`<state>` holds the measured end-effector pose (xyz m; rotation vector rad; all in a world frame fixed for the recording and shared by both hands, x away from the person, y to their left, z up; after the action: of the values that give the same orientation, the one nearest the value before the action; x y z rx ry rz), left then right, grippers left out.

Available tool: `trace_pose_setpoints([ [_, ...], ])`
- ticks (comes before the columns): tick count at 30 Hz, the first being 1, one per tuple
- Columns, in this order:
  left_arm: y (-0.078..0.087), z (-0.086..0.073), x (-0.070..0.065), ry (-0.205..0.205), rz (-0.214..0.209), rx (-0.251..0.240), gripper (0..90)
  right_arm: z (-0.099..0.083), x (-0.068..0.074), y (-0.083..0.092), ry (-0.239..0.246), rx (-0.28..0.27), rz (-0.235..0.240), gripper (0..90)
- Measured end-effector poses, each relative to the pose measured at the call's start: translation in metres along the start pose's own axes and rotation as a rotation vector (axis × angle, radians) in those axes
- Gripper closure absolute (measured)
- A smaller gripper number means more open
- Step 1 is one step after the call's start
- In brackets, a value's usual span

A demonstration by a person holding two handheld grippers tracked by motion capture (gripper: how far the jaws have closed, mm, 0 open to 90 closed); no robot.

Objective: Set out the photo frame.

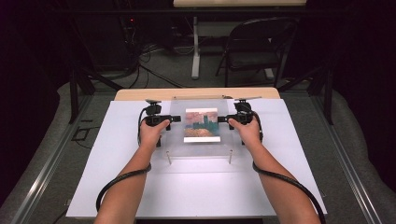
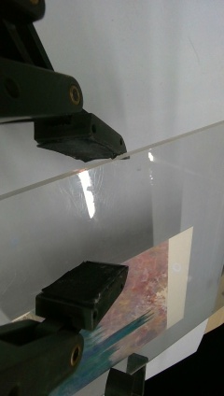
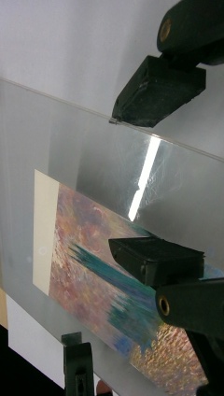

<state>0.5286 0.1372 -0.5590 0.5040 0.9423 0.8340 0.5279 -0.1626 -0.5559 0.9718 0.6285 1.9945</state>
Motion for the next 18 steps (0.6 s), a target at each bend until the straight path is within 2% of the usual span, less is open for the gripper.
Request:
trace_pose_setpoints([
  [18, 0.023, 0.002, -0.015, -0.039, 0.023, -0.038, 42.5, 0.004, 0.015, 0.022, 0.057, -0.037, -0.03, 36.7],
])
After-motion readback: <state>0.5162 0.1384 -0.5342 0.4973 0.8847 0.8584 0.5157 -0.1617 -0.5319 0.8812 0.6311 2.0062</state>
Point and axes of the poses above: each handheld gripper's, and its own axes: y roughly backward along the jaws, z roughly out of its top, x roughly to its left, the point moved 4 cm from there along -y, roughly forward along the jaws, and after that the axes turned 6 degrees about x, right-handed, at the moved point
